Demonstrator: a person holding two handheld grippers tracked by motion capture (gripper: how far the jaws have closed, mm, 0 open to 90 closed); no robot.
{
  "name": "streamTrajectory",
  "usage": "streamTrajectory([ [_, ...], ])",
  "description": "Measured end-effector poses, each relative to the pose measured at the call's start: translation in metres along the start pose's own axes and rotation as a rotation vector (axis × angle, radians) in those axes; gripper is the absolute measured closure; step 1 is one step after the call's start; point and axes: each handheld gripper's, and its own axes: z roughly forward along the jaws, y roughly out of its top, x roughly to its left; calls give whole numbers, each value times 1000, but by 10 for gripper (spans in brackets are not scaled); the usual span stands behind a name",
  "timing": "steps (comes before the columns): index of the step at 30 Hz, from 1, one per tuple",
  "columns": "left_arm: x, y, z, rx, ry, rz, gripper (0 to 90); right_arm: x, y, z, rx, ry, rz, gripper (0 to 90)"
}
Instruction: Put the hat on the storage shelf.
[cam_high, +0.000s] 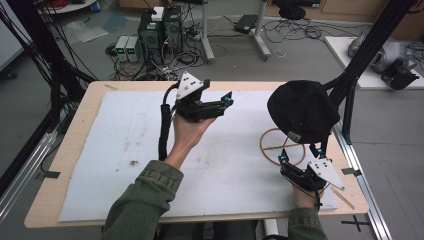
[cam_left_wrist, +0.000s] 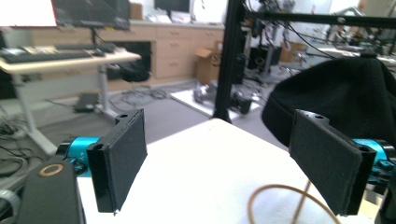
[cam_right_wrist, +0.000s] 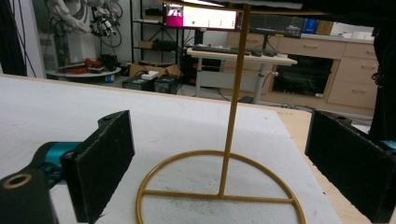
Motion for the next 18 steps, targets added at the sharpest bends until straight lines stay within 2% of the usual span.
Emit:
streamTrajectory([
  [5, 11, 0, -22, -33, 46, 8, 196, 1, 0, 0, 5, -2, -1, 72],
  [10, 24, -2, -41, -36, 92, 8, 195, 2, 0, 1, 5, 0, -7, 72],
  [11, 28, -4, -48, -34, 111, 11, 195, 2, 1, 1, 1, 1, -13, 72],
  [18, 42, -15, -70, -26, 157, 19, 191, 4, 0, 2, 11, 5, -10, 72],
])
